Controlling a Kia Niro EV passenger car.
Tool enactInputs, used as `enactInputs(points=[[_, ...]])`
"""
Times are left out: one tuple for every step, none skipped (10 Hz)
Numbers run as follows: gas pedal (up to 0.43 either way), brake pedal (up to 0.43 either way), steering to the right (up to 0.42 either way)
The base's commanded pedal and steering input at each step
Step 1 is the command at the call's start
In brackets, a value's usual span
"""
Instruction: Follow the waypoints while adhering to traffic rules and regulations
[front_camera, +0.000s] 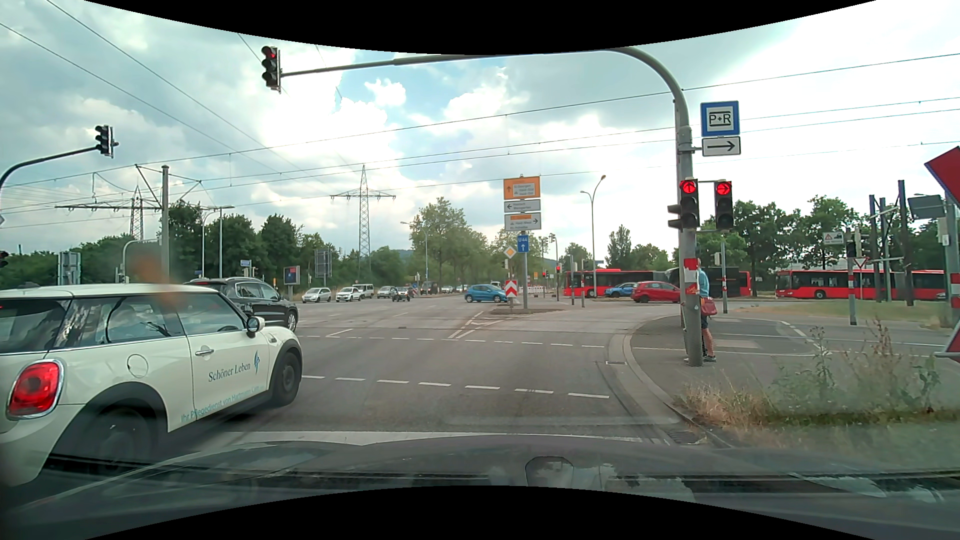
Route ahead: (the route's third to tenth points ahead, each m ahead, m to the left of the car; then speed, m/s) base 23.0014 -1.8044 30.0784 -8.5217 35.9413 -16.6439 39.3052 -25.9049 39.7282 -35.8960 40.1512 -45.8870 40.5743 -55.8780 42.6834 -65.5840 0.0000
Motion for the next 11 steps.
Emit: enactInputs(points=[[0.000, 0.280, 0.004], [0.000, 0.280, 0.004], [0.000, 0.280, 0.004], [0.000, 0.280, 0.004], [0.000, 0.280, 0.004], [0.000, 0.280, 0.004], [0.000, 0.280, 0.004], [0.000, 0.280, 0.004], [0.000, 0.280, 0.004], [0.000, 0.280, 0.004], [0.000, 0.280, 0.004]])
